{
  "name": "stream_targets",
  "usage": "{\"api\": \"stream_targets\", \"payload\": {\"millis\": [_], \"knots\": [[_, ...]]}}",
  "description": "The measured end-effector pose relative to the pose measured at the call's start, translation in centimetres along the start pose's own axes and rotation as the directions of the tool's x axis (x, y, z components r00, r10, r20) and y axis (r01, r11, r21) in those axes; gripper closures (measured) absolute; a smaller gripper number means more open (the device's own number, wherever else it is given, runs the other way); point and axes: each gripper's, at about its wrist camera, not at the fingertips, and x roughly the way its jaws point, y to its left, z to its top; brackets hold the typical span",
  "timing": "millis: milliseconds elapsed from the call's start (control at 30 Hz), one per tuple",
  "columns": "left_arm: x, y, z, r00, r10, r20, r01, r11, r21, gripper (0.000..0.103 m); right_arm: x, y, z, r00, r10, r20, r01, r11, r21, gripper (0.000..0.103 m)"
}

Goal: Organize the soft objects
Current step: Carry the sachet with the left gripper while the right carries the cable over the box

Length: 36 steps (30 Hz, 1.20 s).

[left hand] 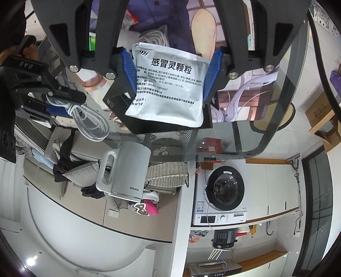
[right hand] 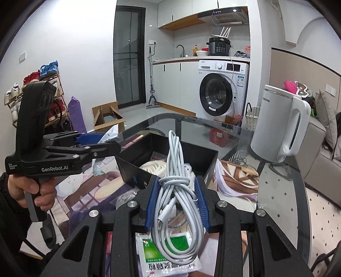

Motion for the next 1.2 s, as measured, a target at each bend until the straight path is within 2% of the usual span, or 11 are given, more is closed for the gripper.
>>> {"api": "stream_targets", "payload": {"millis": [567, 1200], "knots": [[3.6, 0.1, 2.0, 0.999, 0.03, 0.011, -0.03, 1.0, 0.008, 0.047, 5.0, -0.6, 2.6, 1.0, 0.019, -0.024, -0.019, 1.0, -0.01, 0.069], [9.4, -0.1, 2.1, 0.996, 0.07, -0.059, -0.068, 0.997, 0.031, 0.047, 11.9, -2.1, 3.6, 0.996, 0.029, -0.083, -0.03, 1.0, -0.009, 0.069]]}}
